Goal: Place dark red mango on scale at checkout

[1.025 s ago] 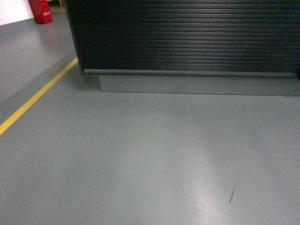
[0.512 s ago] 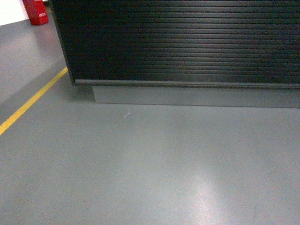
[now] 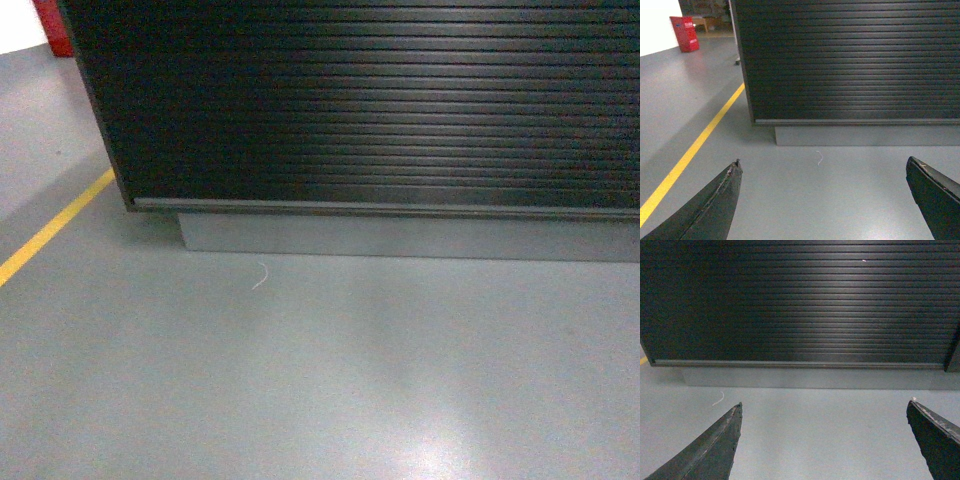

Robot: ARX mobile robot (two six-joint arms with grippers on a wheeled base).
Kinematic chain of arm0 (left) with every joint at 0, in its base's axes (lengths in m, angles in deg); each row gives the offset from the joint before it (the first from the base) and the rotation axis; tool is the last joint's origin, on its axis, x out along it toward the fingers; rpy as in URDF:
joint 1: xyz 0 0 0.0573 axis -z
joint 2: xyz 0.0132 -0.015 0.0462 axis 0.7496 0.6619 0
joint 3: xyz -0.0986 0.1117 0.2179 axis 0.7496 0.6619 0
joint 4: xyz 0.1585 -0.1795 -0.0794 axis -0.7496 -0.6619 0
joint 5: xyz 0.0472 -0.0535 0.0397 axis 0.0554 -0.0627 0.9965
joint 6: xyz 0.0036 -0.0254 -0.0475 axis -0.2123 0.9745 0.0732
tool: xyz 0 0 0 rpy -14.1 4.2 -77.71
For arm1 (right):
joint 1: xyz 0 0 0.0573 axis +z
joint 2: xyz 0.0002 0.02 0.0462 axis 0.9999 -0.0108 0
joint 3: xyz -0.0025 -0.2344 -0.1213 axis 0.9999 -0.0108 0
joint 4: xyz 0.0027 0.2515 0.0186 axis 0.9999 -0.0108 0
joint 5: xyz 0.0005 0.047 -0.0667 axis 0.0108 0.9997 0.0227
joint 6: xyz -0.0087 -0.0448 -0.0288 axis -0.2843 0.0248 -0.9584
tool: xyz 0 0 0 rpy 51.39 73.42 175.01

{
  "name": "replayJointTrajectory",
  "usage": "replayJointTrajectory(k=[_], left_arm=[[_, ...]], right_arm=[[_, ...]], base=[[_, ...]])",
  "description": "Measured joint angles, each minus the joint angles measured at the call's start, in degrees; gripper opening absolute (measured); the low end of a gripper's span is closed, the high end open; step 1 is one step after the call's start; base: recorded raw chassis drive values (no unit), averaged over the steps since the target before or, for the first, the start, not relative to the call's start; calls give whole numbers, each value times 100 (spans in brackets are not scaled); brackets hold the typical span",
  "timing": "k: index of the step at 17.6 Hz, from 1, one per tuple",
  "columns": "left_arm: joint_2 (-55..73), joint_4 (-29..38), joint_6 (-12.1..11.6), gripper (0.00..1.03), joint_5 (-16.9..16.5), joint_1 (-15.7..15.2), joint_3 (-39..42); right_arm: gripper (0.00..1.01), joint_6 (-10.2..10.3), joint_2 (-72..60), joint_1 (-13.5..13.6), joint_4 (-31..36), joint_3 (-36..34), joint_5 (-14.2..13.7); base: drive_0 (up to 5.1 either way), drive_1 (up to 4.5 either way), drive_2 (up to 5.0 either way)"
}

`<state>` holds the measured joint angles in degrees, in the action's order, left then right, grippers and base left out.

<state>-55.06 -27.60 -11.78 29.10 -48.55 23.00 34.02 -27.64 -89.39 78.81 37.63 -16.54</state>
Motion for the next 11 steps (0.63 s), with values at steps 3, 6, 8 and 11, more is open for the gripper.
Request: replayJointTrajectory(k=[3,6,8,11], left_arm=[[0,4,0,98,2,0,0],[0,24,0,98,2,0,0],[0,31,0,98,2,0,0],[0,-2,0,98,-2,0,0]], right_arm=[[98,0,0,0,13,0,0],[98,0,0,0,26,0,-2],[98,0,0,0,28,0,-2],[98,0,0,0,-4,0,0]], base=[[5,438,-428],[4,438,-429],[10,444,-423],[8,438,-421]])
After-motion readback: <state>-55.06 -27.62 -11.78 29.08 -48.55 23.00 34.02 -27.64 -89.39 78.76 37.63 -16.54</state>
